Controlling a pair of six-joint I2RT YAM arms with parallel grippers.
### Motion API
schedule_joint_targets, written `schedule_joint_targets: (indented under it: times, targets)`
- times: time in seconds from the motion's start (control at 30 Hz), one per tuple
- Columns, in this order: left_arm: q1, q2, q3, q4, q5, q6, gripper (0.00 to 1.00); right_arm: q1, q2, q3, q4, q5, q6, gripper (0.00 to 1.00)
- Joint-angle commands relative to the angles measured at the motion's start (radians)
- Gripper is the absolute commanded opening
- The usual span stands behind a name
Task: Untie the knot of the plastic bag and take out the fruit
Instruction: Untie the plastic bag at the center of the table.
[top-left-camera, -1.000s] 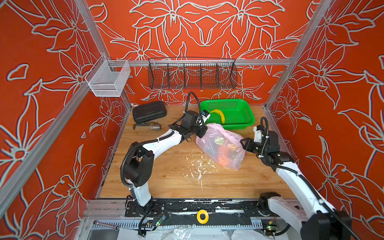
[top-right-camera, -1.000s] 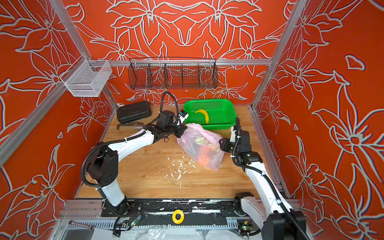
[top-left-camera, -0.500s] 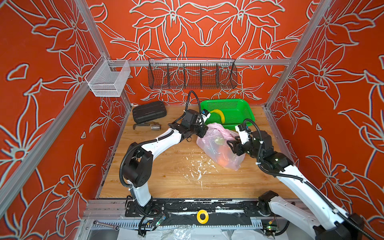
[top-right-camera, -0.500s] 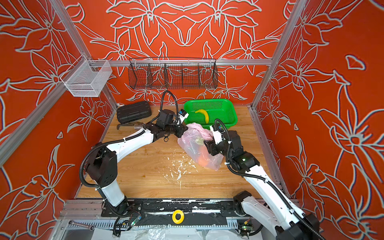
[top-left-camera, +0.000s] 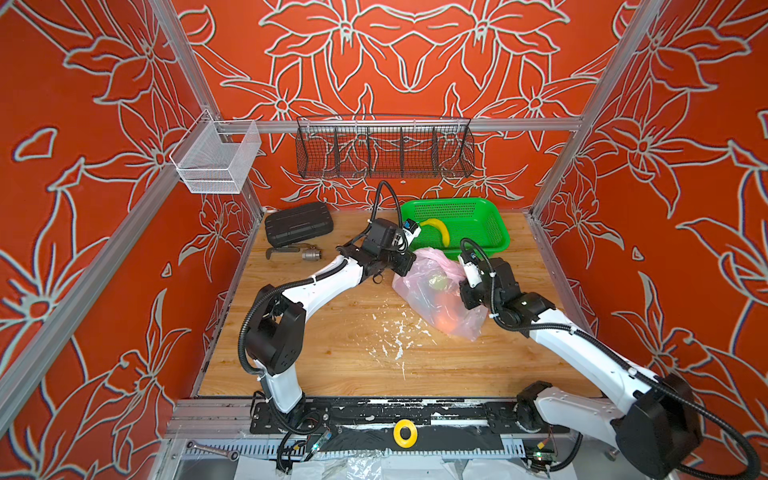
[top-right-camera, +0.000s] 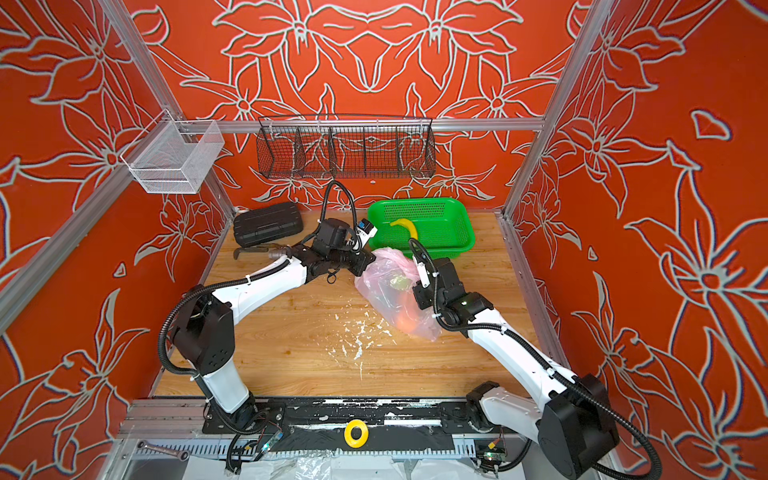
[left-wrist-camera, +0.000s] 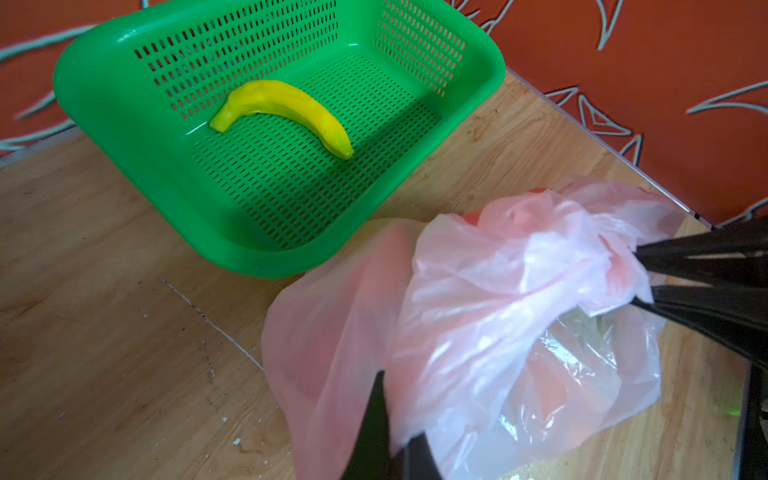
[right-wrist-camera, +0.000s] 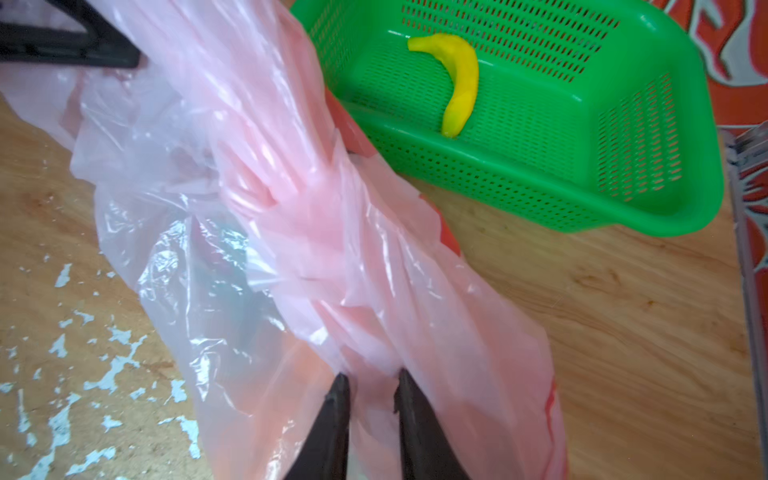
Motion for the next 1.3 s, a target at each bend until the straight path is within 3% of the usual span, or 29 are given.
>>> schedule_joint_targets:
  times: [0.0,0.13,0.4,0.53,0.63,0.7,0.8,0.97,1.1,1.27]
  targets:
    - [0.003,-0.026,0.019,-0.011,0.009,-0.006,0.0,0.004,-0.01,0.0,0.042,0.06,0.017,0.12]
    - [0.003,-0.028,0.016,-0.014,0.001,-0.006,0.0,0.003,-0.013,0.004,0.044,0.056,0.031,0.01]
    - [0.006,-0.042,-0.002,-0.021,-0.049,-0.025,0.0,-0.011,-0.07,-0.014,0.047,0.12,0.112,0.0]
    - [0.031,-0.066,-0.049,-0.013,-0.048,-0.057,0.0,-0.092,-0.122,-0.024,0.013,0.134,0.189,0.0]
    - [0.057,-0.092,-0.091,0.006,-0.034,-0.086,0.01,-0.185,-0.167,-0.053,0.014,0.078,0.257,0.0]
    - [0.065,-0.108,-0.11,0.01,-0.029,-0.093,0.12,-0.219,-0.189,-0.071,0.025,0.05,0.273,0.0]
    - [0.066,-0.135,-0.128,0.011,-0.001,-0.086,0.36,-0.221,-0.21,-0.089,0.047,-0.029,0.246,0.0]
    - [0.063,-0.185,-0.145,0.036,0.079,-0.08,0.59,-0.222,-0.228,-0.102,0.082,-0.174,0.251,0.0]
    - [0.013,-0.236,-0.15,0.02,0.099,0.004,0.69,-0.221,-0.24,-0.104,0.093,-0.24,0.241,0.0]
    - [-0.143,-0.264,-0.127,-0.067,-0.134,0.184,0.74,-0.221,-0.254,-0.098,0.084,-0.232,0.25,0.0]
